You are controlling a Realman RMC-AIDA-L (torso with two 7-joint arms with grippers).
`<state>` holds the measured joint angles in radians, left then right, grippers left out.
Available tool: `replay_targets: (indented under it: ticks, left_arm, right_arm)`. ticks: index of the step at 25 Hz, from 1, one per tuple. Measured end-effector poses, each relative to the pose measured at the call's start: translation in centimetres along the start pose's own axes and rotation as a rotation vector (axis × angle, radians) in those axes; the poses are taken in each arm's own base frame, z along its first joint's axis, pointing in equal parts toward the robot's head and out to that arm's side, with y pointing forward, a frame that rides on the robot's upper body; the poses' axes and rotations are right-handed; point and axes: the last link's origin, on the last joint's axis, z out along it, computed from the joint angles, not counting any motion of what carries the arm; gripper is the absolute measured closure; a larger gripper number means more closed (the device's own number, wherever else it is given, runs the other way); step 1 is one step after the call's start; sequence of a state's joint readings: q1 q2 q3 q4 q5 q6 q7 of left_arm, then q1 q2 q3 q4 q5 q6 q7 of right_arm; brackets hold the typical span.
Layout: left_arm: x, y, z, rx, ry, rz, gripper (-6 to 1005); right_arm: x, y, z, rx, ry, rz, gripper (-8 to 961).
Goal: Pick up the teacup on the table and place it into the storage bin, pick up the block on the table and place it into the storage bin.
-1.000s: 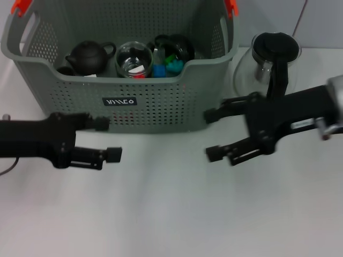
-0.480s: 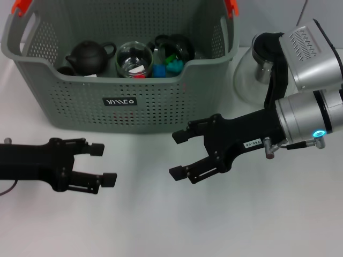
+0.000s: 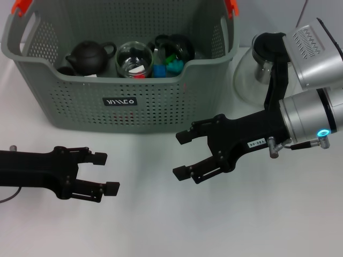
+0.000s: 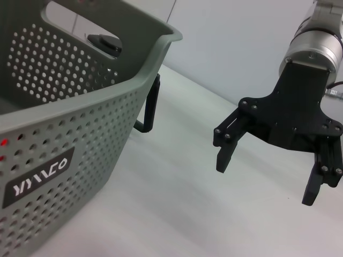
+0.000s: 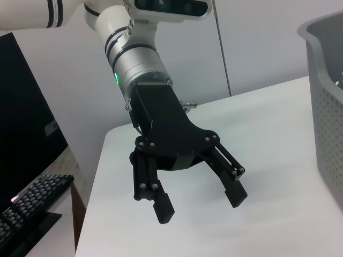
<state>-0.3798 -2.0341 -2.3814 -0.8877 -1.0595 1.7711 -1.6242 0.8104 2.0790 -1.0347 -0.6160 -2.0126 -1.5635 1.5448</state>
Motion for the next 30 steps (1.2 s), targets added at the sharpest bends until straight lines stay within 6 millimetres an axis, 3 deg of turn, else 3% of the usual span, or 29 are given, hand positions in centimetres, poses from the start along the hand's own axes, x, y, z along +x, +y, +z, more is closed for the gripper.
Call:
replay_targets:
  ticks: [30]
  left_arm:
    - [-0.13, 0.0, 0.26, -0.011, -0.017, -0.011, 49]
  right_arm:
    - [0.18, 0.05, 0.23, 0.002, -0.002, -0.003, 28]
